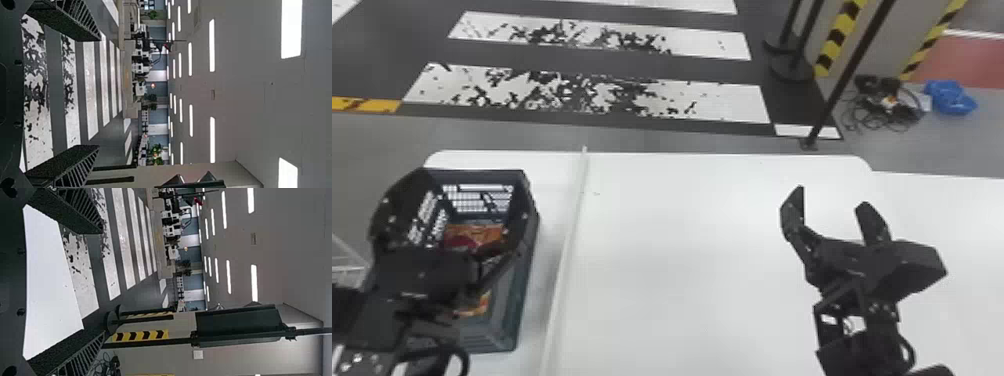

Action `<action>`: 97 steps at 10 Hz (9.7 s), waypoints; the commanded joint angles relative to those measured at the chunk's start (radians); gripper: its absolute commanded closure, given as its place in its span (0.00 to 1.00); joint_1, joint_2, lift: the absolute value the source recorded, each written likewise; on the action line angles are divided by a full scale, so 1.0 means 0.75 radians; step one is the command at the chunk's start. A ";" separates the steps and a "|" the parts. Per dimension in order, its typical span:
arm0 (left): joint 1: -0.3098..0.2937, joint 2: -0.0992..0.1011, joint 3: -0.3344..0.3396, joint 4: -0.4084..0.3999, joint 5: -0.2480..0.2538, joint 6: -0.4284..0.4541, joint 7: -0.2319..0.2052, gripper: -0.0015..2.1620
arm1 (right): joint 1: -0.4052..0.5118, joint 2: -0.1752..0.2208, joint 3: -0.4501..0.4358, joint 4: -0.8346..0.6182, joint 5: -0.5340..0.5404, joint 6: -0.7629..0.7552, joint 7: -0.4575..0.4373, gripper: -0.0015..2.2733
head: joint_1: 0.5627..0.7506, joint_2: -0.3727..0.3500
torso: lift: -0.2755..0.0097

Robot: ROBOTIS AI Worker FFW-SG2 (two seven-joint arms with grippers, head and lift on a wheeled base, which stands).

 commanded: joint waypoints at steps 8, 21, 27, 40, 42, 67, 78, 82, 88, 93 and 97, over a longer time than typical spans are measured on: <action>0.000 0.000 0.000 0.000 0.000 0.000 0.000 0.00 | 0.000 0.000 0.000 0.000 0.000 0.000 0.000 0.00 | 0.70 0.38 | 0.86; 0.000 0.000 0.000 0.000 0.000 0.000 0.000 0.00 | 0.000 0.000 0.000 0.000 0.000 0.000 0.000 0.00 | 0.70 0.38 | 0.86; 0.000 0.000 0.000 0.000 0.000 0.000 0.000 0.00 | 0.000 0.000 0.000 0.000 0.000 0.000 0.000 0.00 | 0.70 0.38 | 0.86; 0.000 0.000 0.000 0.000 0.000 0.000 0.000 0.00 | 0.000 0.000 0.000 0.000 0.000 0.000 0.000 0.00 | 0.70 0.38 | 0.86; 0.000 0.000 0.000 0.000 0.000 0.000 0.000 0.00 | 0.000 0.000 0.000 0.000 0.000 0.000 0.000 0.00 | 0.70 0.38 | 0.86; 0.000 0.000 0.000 0.000 0.000 0.000 0.000 0.00 | 0.000 0.000 0.000 0.000 0.000 0.000 0.000 0.00 | 0.70 0.38 | 0.86; 0.000 0.000 0.000 0.000 0.000 0.000 0.000 0.00 | 0.000 0.000 0.000 0.000 0.000 0.000 0.000 0.00 | 0.70 0.38 | 0.86; 0.000 0.000 0.000 0.000 0.000 0.000 0.000 0.00 | 0.000 0.000 0.000 0.000 0.000 0.000 0.000 0.00 | 0.70 0.38 | 0.86; 0.000 0.000 0.000 0.000 0.000 0.000 0.000 0.00 | 0.000 0.000 0.000 0.000 0.000 0.000 0.000 0.00 | 0.70 0.38 | 0.86; 0.000 0.000 0.000 0.000 0.000 0.000 0.000 0.00 | 0.000 0.000 0.000 0.000 0.000 0.000 0.000 0.00 | 0.70 0.38 | 0.86; 0.000 0.000 0.000 0.000 0.000 0.000 0.000 0.00 | 0.000 0.000 0.000 0.000 0.000 0.000 0.000 0.00 | 0.70 0.38 | 0.86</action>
